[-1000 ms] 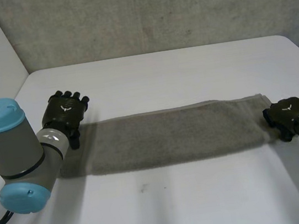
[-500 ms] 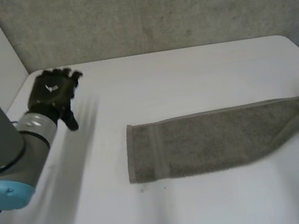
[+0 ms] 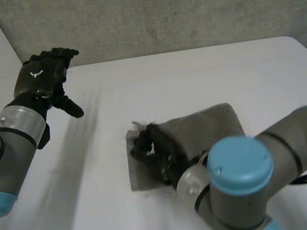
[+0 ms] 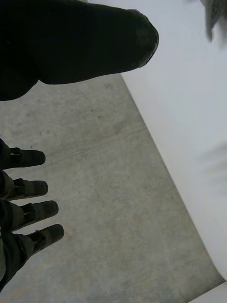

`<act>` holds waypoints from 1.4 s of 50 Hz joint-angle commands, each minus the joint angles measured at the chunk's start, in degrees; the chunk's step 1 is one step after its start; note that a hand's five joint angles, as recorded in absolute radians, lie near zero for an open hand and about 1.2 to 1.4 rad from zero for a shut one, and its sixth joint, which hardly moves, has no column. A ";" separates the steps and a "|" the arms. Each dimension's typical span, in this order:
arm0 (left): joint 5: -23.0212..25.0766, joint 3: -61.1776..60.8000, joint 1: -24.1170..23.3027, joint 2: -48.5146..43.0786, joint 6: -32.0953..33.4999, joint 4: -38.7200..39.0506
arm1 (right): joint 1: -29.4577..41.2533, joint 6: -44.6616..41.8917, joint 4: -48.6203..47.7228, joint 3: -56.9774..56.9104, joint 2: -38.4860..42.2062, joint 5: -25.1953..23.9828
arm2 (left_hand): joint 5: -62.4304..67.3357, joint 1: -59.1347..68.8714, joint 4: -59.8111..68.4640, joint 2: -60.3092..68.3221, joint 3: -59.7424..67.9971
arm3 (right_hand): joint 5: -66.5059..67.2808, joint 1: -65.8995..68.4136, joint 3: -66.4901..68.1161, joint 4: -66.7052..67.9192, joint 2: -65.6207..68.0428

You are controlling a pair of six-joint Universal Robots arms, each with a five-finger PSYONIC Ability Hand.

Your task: Fold the towel.

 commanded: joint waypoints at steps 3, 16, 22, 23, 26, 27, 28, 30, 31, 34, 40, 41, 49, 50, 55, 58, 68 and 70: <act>-0.05 -0.28 -0.43 -2.27 0.13 0.02 | -0.71 2.41 -0.36 4.12 -4.04 -0.32 | -1.87 0.09 0.46 0.54 0.46 | -57.20 -56.03 -56.69 -57.43 -55.72; -0.05 -0.45 -3.34 -2.80 0.04 -0.07 | -21.63 23.52 6.50 13.97 -16.72 -1.55 | -1.87 0.09 0.46 0.54 0.46 | -57.20 -56.03 -56.69 -57.43 -55.72; -0.14 -0.89 -4.39 -2.80 0.13 0.11 | -27.85 21.68 9.40 19.67 -16.11 -5.32 | -1.87 0.09 0.46 0.54 0.46 | -57.20 -56.03 -56.69 -57.43 -55.72; -0.14 -1.07 -4.39 -2.80 0.13 0.11 | -29.17 20.46 9.22 20.73 -15.84 -5.50 | -1.87 0.09 0.46 0.54 0.46 | -51.13 -49.95 -50.62 -51.35 -49.65; -0.14 -1.16 -4.48 -2.89 0.13 0.19 | -30.85 15.81 7.82 21.79 -15.05 -5.07 | -1.87 0.09 0.46 0.54 0.46 | -27.48 -26.31 -26.97 -27.71 -26.00; -0.14 -1.16 -4.48 -3.06 0.13 0.19 | -30.86 15.79 7.81 21.79 -15.05 -5.06 | -1.87 0.09 0.46 0.54 0.46 | -27.34 -26.17 -26.83 -27.57 -25.86; -0.14 -1.16 -4.48 -3.32 0.13 0.11 | -31.73 12.92 6.33 22.05 -14.44 -4.98 | -1.87 0.09 0.46 0.54 0.46 | -16.02 -14.84 -15.51 -16.24 -14.54; -0.14 -1.16 -4.48 -3.50 0.13 0.11 | -32.78 10.36 5.10 22.14 -13.56 -4.89 | -1.87 0.09 0.46 0.54 0.46 | -9.91 -8.73 -9.40 -10.14 -8.43; -0.23 -1.16 -4.48 -3.50 0.04 0.11 | -33.14 8.08 4.48 21.62 -12.77 -4.45 | -1.87 0.09 0.46 0.54 0.46 | -8.35 -7.18 -7.84 -8.58 -6.87; -0.23 -1.33 -4.48 -3.41 0.04 0.02 | -33.05 5.43 4.91 20.56 -11.27 -2.88 | -1.87 0.09 0.46 0.54 0.46 | 5.70 6.87 6.21 5.47 7.18; -0.14 -1.95 -4.30 -3.24 0.13 0.11 | -32.70 6.21 4.47 17.66 -11.27 0.30 | -1.87 0.09 0.46 0.54 0.46 | 12.80 13.97 13.31 12.57 14.28; -0.14 -1.95 -4.30 -3.24 0.13 0.11 | -32.09 6.47 4.04 16.62 -11.35 0.65 | -1.87 0.09 0.46 0.54 0.46 | 12.80 13.97 13.31 12.57 14.28; -0.23 -1.95 -4.39 -2.80 0.04 0.02 | -15.95 5.51 -0.26 9.23 -12.15 1.35 | -1.87 0.09 0.46 0.54 0.46 | 12.80 13.97 13.31 12.57 14.28; -0.31 -1.95 -4.39 -2.71 0.04 0.02 | -12.78 5.24 -0.79 8.18 -11.28 1.27 | -1.87 0.09 0.46 0.54 0.46 | 12.80 13.97 13.31 12.57 14.28; -0.49 -2.04 -4.48 -2.53 -0.05 -0.07 | -2.24 0.08 -4.65 6.59 -6.89 0.21 | -1.87 0.09 0.46 0.54 0.46 | 12.80 13.97 13.31 12.57 14.28; -0.58 -1.95 -4.39 -2.27 -0.14 -0.07 | 3.57 -5.72 -6.42 6.85 -3.64 -0.58 | -1.87 0.09 0.46 0.54 0.46 | 12.80 13.97 13.31 12.57 14.28; -0.49 -1.86 -4.57 -2.01 -0.22 -0.51 | 4.65 -6.19 -7.48 9.49 -4.68 -2.51 | -1.87 0.09 0.46 0.54 0.46 | -24.48 -23.31 -23.97 -24.71 -23.00; -0.58 -1.77 -4.74 -1.83 -0.22 -0.51 | 3.69 -2.76 -7.74 9.84 -6.43 -2.69 | -1.87 0.09 0.46 0.54 0.46 | -50.89 -49.72 -50.38 -51.12 -49.41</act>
